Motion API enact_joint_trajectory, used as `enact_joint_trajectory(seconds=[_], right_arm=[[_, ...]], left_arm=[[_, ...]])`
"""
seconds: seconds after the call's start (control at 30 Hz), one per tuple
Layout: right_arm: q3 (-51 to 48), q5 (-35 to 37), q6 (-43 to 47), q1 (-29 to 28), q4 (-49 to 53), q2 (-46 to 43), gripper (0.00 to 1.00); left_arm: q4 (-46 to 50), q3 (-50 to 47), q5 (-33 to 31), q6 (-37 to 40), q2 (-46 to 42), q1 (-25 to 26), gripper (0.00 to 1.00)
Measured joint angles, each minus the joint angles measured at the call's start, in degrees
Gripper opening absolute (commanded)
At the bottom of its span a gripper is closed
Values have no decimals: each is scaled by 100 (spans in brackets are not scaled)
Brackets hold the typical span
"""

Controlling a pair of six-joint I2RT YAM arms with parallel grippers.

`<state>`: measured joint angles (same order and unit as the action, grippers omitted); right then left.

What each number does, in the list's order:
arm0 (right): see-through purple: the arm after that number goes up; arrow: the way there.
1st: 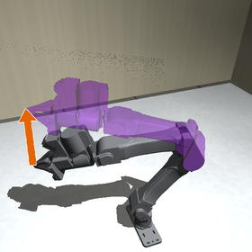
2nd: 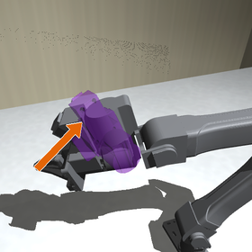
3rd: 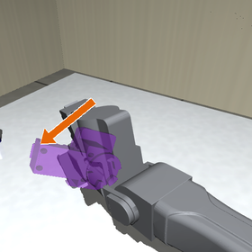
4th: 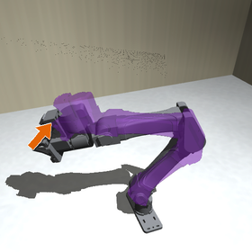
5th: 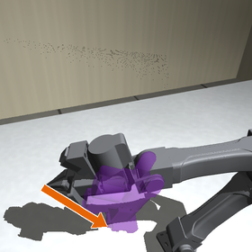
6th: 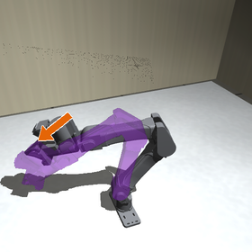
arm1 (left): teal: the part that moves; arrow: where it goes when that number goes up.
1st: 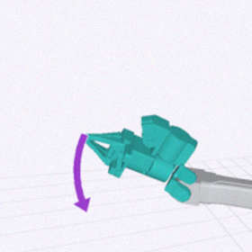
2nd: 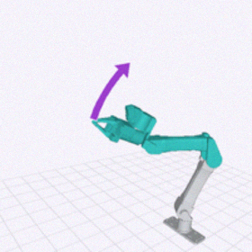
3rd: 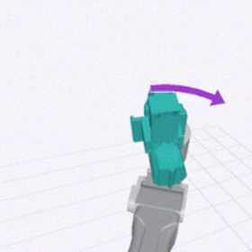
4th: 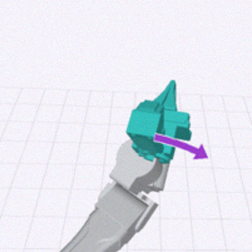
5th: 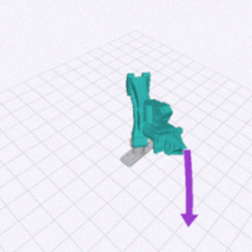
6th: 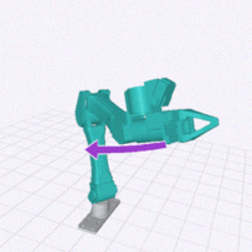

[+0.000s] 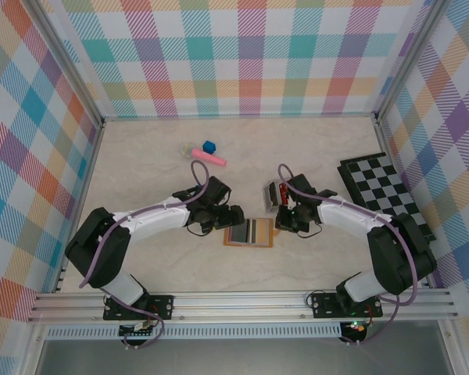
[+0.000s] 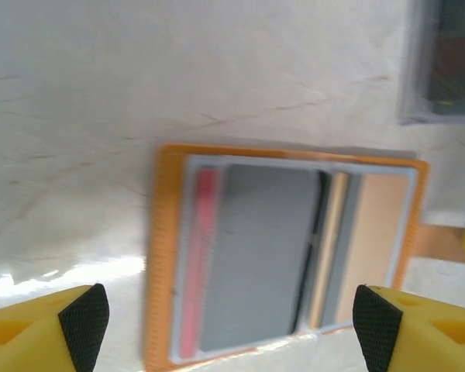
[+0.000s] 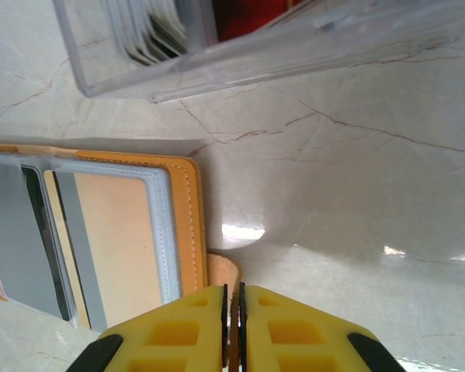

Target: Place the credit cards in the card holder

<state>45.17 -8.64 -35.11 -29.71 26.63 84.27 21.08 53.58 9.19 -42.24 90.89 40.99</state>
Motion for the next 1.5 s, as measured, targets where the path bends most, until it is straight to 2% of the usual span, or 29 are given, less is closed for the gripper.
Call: enact_joint_trajectory(seconds=[0.3,0.6,0.83,1.03,1.23,1.5], right_arm=[[28,-28,-2,-46,0,109,12],[44,-42,0,-79,0,146,13],[72,-42,-2,-103,-2,157,12],[72,-39,-2,-116,0,157,11],[72,-44,-22,-116,-24,157,11],[70,28,-133,-116,-37,131,12]], left_arm=[[-522,-63,529,-37,378,-140,81],[-603,-61,573,-37,566,-140,80],[-632,-63,638,-81,570,-144,65],[-975,-85,1032,-221,380,-144,55],[-1495,22,1602,-356,144,-105,54],[-2006,680,2188,-507,986,389,54]])
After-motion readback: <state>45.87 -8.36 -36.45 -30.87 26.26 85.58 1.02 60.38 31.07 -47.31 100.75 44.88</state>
